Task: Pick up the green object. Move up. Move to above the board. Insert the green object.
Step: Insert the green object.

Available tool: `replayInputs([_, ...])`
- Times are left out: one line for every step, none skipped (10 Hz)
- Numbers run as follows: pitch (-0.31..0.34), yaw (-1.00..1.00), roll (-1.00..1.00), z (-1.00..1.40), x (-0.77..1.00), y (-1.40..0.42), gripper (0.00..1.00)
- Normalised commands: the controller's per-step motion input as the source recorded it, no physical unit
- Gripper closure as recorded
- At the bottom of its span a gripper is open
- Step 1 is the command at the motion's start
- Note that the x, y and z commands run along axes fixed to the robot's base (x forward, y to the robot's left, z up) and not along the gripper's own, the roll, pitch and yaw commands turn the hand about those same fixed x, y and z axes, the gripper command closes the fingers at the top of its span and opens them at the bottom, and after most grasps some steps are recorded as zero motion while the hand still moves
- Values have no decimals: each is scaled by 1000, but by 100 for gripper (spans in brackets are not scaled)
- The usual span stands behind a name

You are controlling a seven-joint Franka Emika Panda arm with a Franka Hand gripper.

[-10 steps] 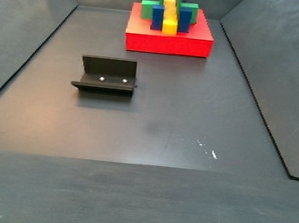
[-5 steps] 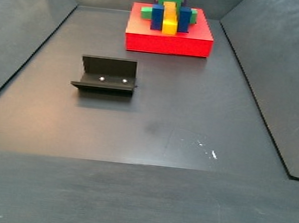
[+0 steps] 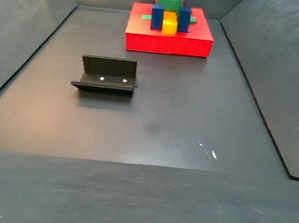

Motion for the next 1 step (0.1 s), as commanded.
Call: replayInputs([0,0,0,0,0,0,100])
